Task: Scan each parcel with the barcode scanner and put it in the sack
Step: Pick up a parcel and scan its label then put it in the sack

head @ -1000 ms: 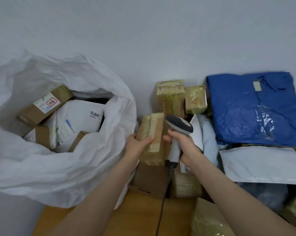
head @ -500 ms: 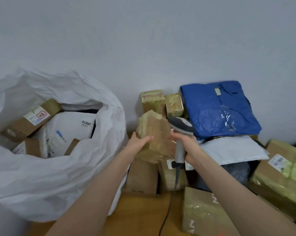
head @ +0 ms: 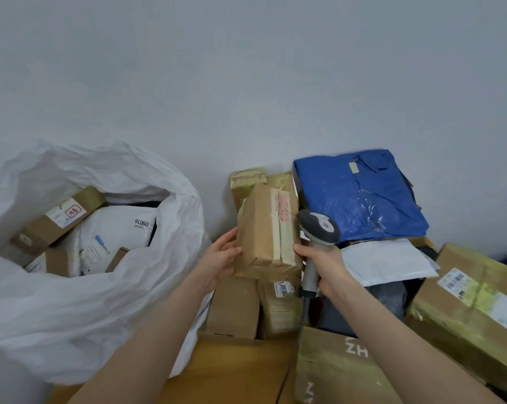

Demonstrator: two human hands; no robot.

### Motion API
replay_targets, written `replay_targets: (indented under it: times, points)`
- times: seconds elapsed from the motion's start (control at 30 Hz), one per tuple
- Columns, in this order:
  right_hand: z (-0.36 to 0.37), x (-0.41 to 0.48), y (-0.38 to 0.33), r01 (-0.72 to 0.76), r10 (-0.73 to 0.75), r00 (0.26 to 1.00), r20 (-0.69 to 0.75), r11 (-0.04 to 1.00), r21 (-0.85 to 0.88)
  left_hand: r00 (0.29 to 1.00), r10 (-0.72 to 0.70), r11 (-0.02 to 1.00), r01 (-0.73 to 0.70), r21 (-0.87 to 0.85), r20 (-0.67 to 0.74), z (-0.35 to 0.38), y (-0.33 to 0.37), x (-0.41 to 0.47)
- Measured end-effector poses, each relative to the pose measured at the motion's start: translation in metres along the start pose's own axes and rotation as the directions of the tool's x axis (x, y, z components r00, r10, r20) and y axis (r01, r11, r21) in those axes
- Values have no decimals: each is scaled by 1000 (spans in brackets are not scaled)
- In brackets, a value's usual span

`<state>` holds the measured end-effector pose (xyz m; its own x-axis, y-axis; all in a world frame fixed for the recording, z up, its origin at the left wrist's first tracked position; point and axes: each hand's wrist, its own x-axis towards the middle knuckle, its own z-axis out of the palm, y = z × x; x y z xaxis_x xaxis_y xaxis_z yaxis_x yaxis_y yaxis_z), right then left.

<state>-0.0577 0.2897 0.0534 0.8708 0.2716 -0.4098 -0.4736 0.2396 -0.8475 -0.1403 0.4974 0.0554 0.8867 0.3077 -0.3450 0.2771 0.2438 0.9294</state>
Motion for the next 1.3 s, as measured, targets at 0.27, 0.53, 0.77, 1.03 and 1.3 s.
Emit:
replay_targets:
  times: [0.27, 0.53, 0.77, 1.03, 1.3]
  points:
    - [-3, -5, 1, 49, -46, 998, 41, 995, -89, 981, -179, 977, 167, 135, 79, 17, 6, -11]
    - [-17, -8, 5, -5, 5, 999, 49, 1000, -3, 970, -148, 932, 202, -302, 192, 3, -19, -12]
    - [-17, -8, 7, -25, 25, 1000, 6, 999, -29, 998, -67, 990, 67, -127, 9, 10, -6, -8]
    - [-13, -3, 9, 47, -53, 998, -26, 983, -177, 979, -199, 896, 197, 397, -37, 8, 11, -12]
    - [-23, -56, 7, 38, -16, 996, 82, 961, -276, 992, -56, 987, 72, 144, -114, 1, -16, -5]
